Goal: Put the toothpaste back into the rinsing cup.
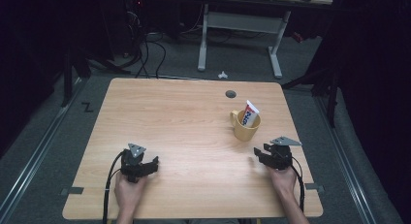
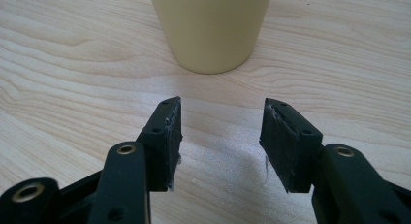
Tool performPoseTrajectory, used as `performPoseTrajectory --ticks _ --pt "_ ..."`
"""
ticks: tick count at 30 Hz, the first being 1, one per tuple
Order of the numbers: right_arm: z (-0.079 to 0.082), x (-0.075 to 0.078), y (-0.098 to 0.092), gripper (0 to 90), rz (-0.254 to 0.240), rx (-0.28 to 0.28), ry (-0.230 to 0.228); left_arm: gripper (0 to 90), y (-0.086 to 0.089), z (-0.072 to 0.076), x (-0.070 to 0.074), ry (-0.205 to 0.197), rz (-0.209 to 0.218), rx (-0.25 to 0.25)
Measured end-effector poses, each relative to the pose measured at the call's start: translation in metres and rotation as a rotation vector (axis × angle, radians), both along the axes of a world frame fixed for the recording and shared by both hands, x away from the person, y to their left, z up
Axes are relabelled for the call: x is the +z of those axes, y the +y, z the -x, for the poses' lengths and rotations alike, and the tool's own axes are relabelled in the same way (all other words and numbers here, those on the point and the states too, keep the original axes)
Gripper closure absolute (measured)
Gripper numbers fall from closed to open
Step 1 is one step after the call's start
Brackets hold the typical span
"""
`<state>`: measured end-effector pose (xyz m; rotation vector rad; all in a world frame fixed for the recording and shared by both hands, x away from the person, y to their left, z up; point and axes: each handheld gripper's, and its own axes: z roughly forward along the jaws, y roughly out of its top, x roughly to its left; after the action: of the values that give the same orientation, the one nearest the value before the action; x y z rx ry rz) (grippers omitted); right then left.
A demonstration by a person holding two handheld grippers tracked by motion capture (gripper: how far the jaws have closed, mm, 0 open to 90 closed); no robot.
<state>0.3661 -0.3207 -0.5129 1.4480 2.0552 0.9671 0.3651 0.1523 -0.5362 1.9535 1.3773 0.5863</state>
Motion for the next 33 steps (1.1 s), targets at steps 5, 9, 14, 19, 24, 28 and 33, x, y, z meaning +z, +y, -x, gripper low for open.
performPoseTrajectory --ticks 5,9,14,19,24,28,33 --pt "-0.003 -0.004 0.002 49.2 0.022 0.001 0.014 22.4 0.000 0.000 0.000 0.000 0.000 0.001" --pt "-0.004 -0.006 0.004 48.8 0.037 0.002 0.021 22.4 0.000 0.000 0.000 0.000 0.001 0.000" --pt "-0.006 -0.010 0.004 48.7 0.054 -0.002 0.027 22.4 0.000 0.000 0.000 0.000 0.001 0.000" --pt "-0.007 -0.012 0.005 48.6 0.067 -0.005 0.032 22.4 0.000 0.000 0.000 0.000 0.001 0.000" --pt "-0.009 -0.014 0.006 48.3 0.074 -0.008 0.038 22.4 0.000 0.000 0.000 0.000 0.001 0.000" --pt "-0.009 -0.014 0.006 48.1 0.074 -0.009 0.033 22.4 0.000 0.000 0.000 0.000 0.001 0.000" --pt "-0.009 -0.015 0.006 46.6 0.073 -0.014 0.025 22.4 0.000 0.000 0.000 0.000 0.001 0.000"
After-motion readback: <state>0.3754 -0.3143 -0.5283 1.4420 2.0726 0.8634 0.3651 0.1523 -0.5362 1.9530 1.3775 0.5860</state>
